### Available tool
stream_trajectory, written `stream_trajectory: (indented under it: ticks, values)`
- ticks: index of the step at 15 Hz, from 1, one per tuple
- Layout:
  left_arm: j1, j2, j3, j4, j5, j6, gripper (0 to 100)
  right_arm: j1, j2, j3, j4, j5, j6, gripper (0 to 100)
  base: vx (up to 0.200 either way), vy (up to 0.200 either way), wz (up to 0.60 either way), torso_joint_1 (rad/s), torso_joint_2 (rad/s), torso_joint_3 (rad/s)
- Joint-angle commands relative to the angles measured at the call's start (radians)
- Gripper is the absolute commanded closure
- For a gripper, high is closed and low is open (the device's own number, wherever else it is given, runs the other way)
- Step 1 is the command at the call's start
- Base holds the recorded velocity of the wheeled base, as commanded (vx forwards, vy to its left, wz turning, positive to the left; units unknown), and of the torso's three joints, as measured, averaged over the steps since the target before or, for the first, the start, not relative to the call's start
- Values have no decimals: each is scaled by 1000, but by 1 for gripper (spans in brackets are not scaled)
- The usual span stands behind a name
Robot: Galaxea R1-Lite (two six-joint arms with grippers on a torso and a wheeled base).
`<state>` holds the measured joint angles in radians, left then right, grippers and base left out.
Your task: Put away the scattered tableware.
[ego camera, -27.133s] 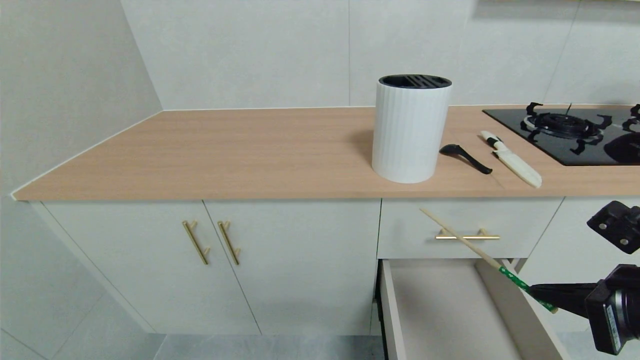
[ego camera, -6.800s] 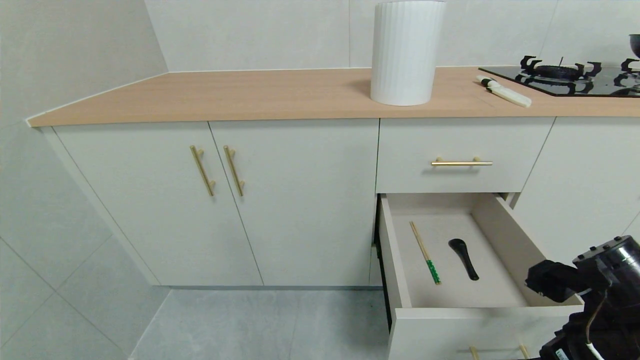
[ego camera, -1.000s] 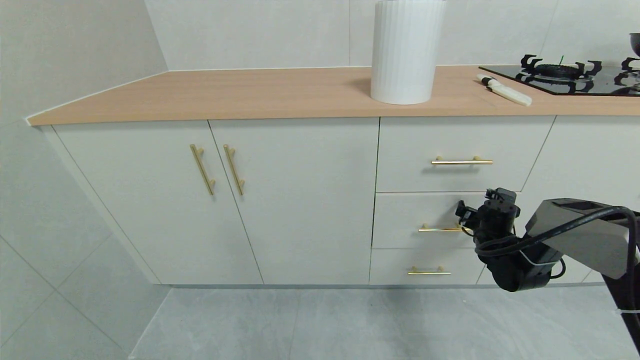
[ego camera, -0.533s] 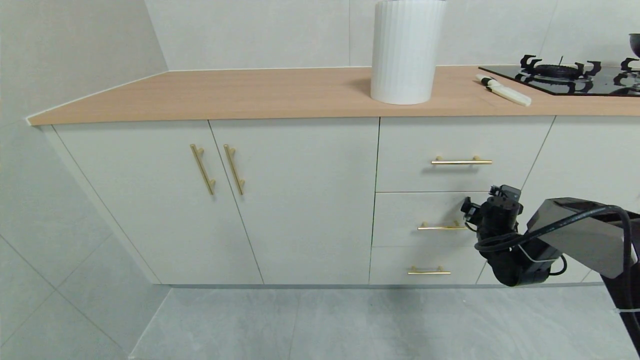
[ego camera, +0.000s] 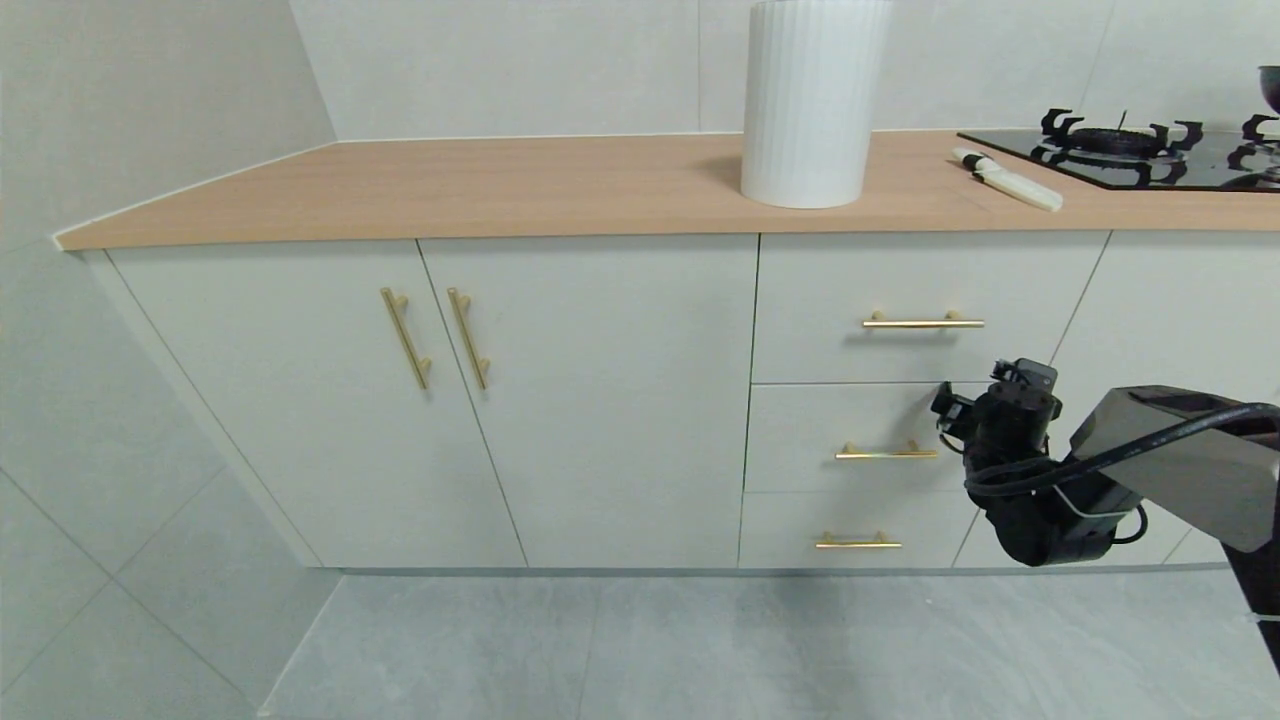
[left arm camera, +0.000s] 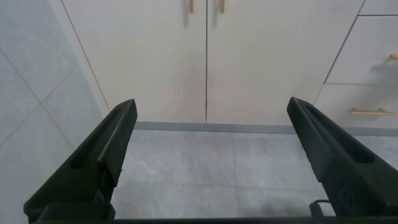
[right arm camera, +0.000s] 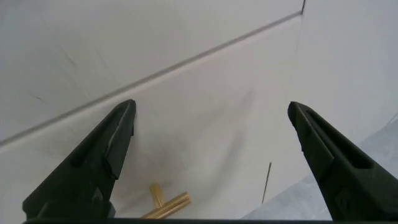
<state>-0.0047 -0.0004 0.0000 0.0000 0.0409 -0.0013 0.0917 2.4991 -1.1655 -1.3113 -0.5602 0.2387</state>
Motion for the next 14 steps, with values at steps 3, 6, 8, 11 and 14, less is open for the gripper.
stream_trajectory:
  ticks: [3, 6, 8, 11, 14]
  values:
    - [0, 0, 0, 0, 1, 0, 0, 3, -387, 336, 32, 14, -85, 0, 0, 0, 0, 0, 0, 0]
    - [0, 0, 0, 0, 1, 0, 0, 14, -796, 616, 184, 85, -141, 0, 0, 0, 0, 0, 0, 0]
    - [0, 0, 0, 0, 1, 0, 0, 36, -1031, 701, 319, 89, -141, 0, 0, 0, 0, 0, 0, 0]
    - [0, 0, 0, 0, 1, 0, 0, 52, -1407, 754, 557, 89, -142, 0, 0, 0, 0, 0, 0, 0]
    - [0, 0, 0, 0, 1, 0, 0, 52, -1804, 748, 931, 98, -177, 0, 0, 0, 0, 0, 0, 0]
